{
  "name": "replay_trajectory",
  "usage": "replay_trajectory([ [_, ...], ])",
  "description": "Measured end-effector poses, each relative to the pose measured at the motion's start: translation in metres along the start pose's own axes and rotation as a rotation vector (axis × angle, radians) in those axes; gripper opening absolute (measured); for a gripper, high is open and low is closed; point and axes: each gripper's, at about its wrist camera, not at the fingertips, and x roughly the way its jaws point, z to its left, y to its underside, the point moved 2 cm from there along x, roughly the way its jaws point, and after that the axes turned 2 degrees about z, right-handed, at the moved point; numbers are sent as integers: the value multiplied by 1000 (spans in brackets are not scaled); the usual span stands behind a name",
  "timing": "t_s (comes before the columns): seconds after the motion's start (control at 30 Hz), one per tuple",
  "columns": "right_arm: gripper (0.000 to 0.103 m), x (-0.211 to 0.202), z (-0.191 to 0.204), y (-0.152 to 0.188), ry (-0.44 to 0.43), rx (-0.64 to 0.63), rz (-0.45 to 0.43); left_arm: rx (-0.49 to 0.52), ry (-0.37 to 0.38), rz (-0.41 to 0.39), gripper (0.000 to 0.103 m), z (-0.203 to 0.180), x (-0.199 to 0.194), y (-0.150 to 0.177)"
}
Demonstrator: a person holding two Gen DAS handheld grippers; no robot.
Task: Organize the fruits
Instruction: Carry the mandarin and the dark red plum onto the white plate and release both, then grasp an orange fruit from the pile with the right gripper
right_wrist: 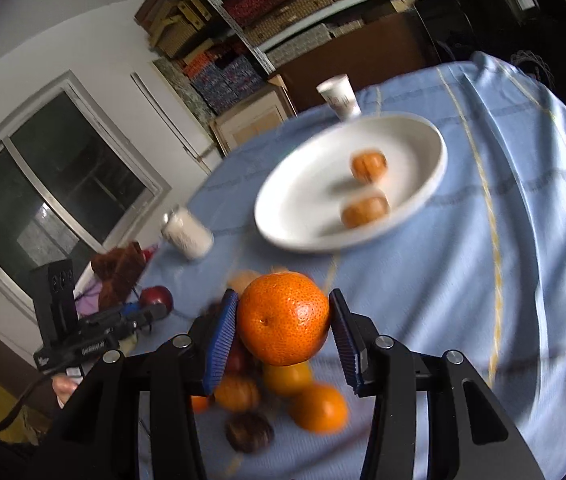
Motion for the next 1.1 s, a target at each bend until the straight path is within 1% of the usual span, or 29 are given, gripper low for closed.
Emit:
replay_trajectory([
  [0.07,47,11,2,-19,10,-5,-18,15,9,1,39,-7,9,-26],
  [0.1,47,22,2,-29,34,-14,-28,20,3,1,39,-9,15,-38],
  [0.17,47,41,-1,-42,77,-19,-29,29,-37,10,39,-12,35,-65],
  [0.2,47,54,-4,-47,88,-15,-19,32,-42,21,39,-13,46,-77],
  [0.23,47,63,-7,-50,93,-10,-11,32,-26,47,39,-15,63,-92],
  [0.33,47,84,-15,-58,98,5,7,44,-13,103,39,-22,97,-115],
  [0.4,48,88,-16,-61,107,-6,7,69,-40,124,39,-28,114,-124],
  [0.47,51,88,-17,-62,117,-17,-4,81,-52,152,40,-31,128,-127],
  [0.5,58,87,-18,-63,113,-20,-7,76,-55,166,42,-31,133,-127],
  [0.53,62,84,-18,-63,94,-19,-9,64,-58,167,59,-29,134,-127],
  [0.57,63,78,-17,-64,69,-16,-21,50,-61,157,81,-27,131,-127],
  [0.6,70,72,-16,-64,58,-18,-30,30,-69,127,89,-25,123,-126],
  [0.63,85,64,-13,-65,52,-26,-50,23,-71,99,92,-23,114,-123],
  [0.67,93,58,-11,-64,54,-35,-69,22,-69,75,92,-22,105,-120],
  [0.7,100,48,-7,-63,65,-52,-101,25,-68,53,92,-22,94,-116],
  [0.73,100,40,-3,-62,77,-70,-132,29,-68,31,95,-21,82,-109],
  [0.77,100,36,-2,-62,86,-80,-143,33,-69,9,97,-21,71,-102],
  [0.8,100,31,1,-59,114,-98,-158,35,-72,-15,98,-20,61,-95],
  [0.87,100,26,2,-55,146,-116,-173,49,-89,-63,98,-19,42,-74],
  [0.93,100,25,4,-48,138,-140,-169,67,-100,-103,98,-18,27,-52],
  [1.0,100,26,6,-41,118,-162,-165,74,-115,-126,98,-15,19,-34],
  [1.07,100,24,10,-33,110,-182,-163,71,-154,-121,98,-9,14,-16],
  [1.1,100,24,13,-29,115,-208,-134,69,-167,-119,98,-7,12,-11],
])
